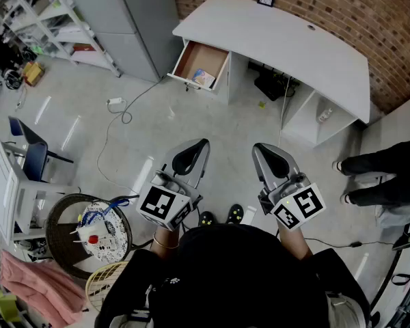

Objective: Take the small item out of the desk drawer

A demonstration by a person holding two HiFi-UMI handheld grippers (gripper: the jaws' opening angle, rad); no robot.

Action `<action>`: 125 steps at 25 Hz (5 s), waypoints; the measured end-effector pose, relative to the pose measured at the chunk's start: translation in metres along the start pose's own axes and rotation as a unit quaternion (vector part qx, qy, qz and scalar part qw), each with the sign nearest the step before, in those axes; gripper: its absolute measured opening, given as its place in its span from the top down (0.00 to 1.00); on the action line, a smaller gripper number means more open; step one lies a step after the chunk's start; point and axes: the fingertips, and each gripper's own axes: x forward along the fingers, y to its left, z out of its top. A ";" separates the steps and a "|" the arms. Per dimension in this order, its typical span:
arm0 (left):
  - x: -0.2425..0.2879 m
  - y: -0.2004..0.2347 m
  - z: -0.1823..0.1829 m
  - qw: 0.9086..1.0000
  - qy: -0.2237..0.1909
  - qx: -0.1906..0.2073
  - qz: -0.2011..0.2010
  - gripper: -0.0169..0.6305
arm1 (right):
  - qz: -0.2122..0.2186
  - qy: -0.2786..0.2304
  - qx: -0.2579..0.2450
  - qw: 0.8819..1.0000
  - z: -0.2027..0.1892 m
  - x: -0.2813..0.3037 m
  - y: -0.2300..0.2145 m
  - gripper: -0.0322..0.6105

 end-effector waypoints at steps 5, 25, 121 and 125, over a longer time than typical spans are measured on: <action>0.008 -0.007 -0.005 1.000 -0.005 -0.004 -0.006 0.98 | -0.006 -0.007 0.014 1.000 -0.001 -0.005 -0.012 0.94; 0.023 -0.005 -0.023 0.998 0.005 -0.022 0.062 0.98 | 0.053 -0.003 0.041 0.998 -0.018 -0.002 -0.050 0.94; 0.139 0.435 0.001 0.999 0.027 -0.017 0.011 0.98 | -0.087 0.008 0.038 0.995 -0.025 0.399 -0.167 0.94; 0.163 0.445 -0.002 0.999 0.040 -0.013 0.005 0.98 | -0.098 0.015 0.048 0.994 -0.031 0.408 -0.191 0.94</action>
